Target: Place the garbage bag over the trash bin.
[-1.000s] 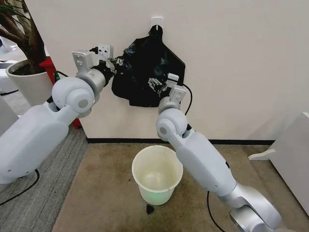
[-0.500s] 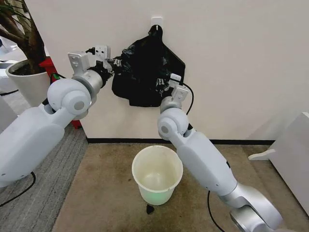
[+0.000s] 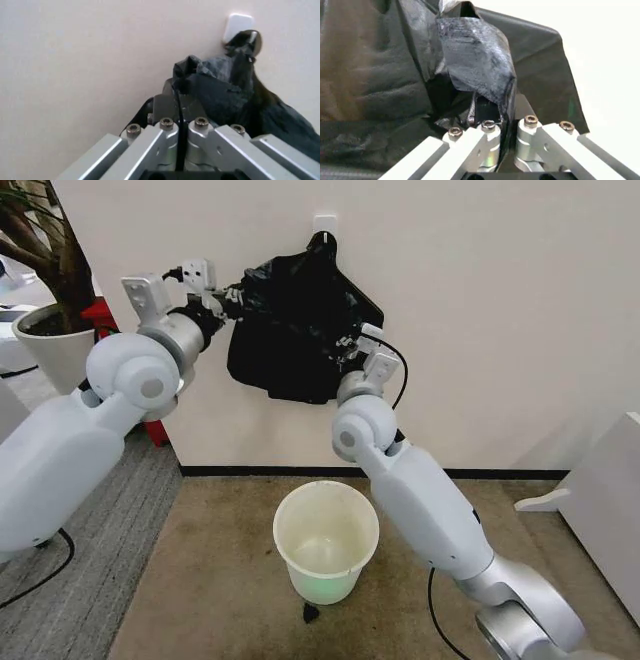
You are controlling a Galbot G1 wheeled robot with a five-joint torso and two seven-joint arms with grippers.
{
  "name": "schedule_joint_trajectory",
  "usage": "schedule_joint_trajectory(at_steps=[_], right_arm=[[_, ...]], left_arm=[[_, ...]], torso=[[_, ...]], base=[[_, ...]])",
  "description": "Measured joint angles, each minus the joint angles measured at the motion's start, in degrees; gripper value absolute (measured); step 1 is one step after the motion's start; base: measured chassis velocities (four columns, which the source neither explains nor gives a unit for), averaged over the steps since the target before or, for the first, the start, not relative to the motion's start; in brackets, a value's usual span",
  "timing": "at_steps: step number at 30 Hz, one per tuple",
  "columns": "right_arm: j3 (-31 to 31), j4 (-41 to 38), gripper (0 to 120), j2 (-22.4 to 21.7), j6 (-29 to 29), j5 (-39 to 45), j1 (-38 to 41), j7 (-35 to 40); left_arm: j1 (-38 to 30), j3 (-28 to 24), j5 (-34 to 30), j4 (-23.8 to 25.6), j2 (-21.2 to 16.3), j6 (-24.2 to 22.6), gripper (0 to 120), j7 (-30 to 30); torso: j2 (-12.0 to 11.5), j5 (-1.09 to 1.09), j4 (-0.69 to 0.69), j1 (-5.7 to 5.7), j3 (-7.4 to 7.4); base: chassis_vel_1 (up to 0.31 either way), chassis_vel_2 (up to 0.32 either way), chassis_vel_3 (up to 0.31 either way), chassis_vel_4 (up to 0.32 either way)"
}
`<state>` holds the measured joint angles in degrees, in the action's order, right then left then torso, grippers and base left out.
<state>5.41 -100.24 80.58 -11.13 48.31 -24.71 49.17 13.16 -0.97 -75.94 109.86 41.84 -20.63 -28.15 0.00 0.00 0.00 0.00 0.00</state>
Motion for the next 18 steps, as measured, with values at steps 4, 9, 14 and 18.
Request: schedule_joint_trajectory(at_steps=[4, 9, 14, 18], right_arm=[[-0.4, -0.55, 0, -0.01, 0.35, 0.96, -0.66, 0.29], [-0.6, -1.08, 0, 0.08, 0.97, 1.27, -1.11, 0.1], [-0.71, -1.73, 0, -0.12, 1.22, 1.64, -1.43, -0.02], [-0.72, -2.32, 0, -0.46, 1.18, 2.11, -2.37, 0.15]], left_arm=[[1.17, 0.58, -2.07, 0.58, 0.07, 0.38, 0, -2.04], [3.63, 0.7, -2.28, 1.92, -0.32, 0.59, 0, -2.41], [5.07, 0.64, -2.21, 2.73, -0.43, 0.53, 0, -2.54], [6.45, 0.46, -2.21, 3.25, -0.49, 0.39, 0, -2.87]], torso=[[0.0, 0.0, 0.0, 0.0, 0.0], [0.0, -0.01, 0.01, 0.0, 0.0], [0.0, 0.01, 0.0, 0.0, 0.0], [0.0, -0.01, 0.0, 0.0, 0.0]], base=[[0.0, 0.0, 0.0, 0.0], [0.0, 0.0, 0.0, 0.0], [0.0, 0.0, 0.0, 0.0], [0.0, 0.0, 0.0, 0.0]])
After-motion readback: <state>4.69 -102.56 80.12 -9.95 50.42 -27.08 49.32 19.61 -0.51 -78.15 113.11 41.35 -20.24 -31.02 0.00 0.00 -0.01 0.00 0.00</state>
